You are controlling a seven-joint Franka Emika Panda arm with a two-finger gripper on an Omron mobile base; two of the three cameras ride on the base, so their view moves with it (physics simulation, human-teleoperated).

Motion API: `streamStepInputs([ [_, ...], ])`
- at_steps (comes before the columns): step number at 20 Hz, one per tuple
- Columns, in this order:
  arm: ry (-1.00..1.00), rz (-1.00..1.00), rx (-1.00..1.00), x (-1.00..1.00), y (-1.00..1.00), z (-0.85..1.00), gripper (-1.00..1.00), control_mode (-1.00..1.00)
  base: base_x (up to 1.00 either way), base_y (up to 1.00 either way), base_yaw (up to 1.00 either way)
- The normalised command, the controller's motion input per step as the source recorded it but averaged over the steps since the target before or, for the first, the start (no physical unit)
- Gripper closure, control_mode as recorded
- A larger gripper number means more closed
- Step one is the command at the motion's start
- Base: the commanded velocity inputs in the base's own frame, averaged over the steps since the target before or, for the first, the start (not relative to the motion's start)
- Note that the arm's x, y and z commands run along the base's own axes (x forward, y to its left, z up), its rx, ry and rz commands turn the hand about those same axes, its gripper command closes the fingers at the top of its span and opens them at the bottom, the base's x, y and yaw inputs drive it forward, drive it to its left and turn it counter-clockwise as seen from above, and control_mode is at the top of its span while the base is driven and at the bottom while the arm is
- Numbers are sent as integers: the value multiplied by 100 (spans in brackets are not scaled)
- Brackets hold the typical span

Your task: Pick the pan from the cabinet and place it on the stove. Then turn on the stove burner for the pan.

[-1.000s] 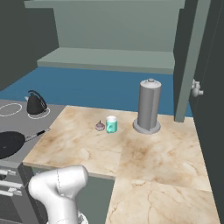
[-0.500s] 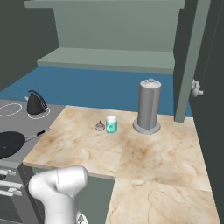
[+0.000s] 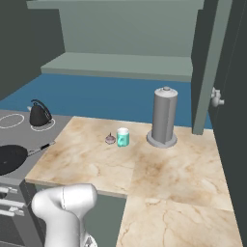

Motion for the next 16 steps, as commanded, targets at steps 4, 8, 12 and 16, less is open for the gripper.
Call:
streamStepInputs([
  [4,-5,6,0,21,-1,-21,-100,-100,0,0,0],
  [8,-4,7,0,23,-1,-26,-100,-100,0,0,0],
  [12,-5,5,0,21,0,-21,-100,-100,0,0,0],
  [16,-5,0,0,5,0,-23,-100,-100,0,0,0],
])
